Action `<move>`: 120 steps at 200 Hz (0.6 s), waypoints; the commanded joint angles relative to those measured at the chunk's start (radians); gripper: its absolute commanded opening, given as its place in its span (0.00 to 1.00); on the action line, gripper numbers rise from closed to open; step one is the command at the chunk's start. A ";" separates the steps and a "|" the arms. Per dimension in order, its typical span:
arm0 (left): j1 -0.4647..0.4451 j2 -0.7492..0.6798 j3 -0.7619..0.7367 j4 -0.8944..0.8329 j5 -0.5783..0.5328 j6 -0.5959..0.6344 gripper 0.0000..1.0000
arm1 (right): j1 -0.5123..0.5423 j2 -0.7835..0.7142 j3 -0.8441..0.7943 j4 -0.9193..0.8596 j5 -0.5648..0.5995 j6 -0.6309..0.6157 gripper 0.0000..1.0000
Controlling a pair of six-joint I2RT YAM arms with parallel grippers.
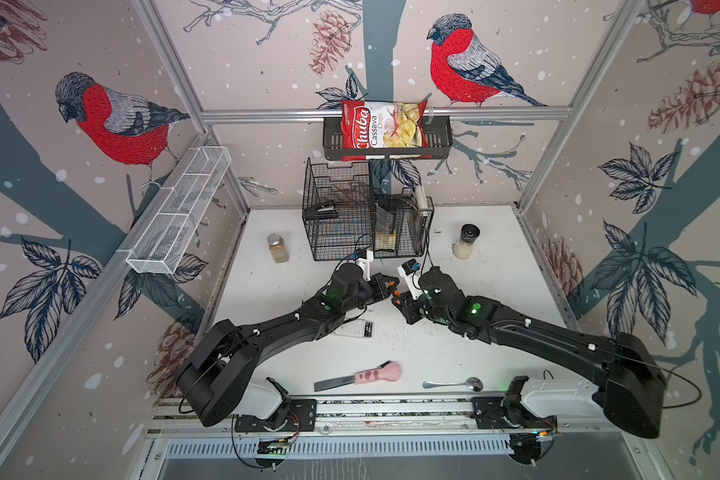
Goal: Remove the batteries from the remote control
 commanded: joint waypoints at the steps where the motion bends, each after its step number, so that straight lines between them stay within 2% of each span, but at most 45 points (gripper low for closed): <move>1: 0.001 0.005 -0.008 0.043 -0.016 -0.004 0.00 | -0.005 -0.015 -0.006 0.035 0.021 0.013 0.16; 26: 0.012 0.007 -0.017 0.097 -0.026 -0.030 0.00 | -0.012 -0.063 -0.038 0.078 0.046 0.051 0.45; 44: 0.026 0.001 -0.015 0.137 -0.033 -0.046 0.00 | -0.018 -0.099 -0.074 0.138 0.061 0.100 0.57; 76: 0.055 -0.021 -0.023 0.230 -0.045 -0.082 0.00 | -0.028 -0.163 -0.186 0.356 0.034 0.250 0.61; 120: 0.074 -0.016 -0.044 0.373 -0.034 -0.143 0.00 | -0.057 -0.178 -0.317 0.704 -0.018 0.436 0.57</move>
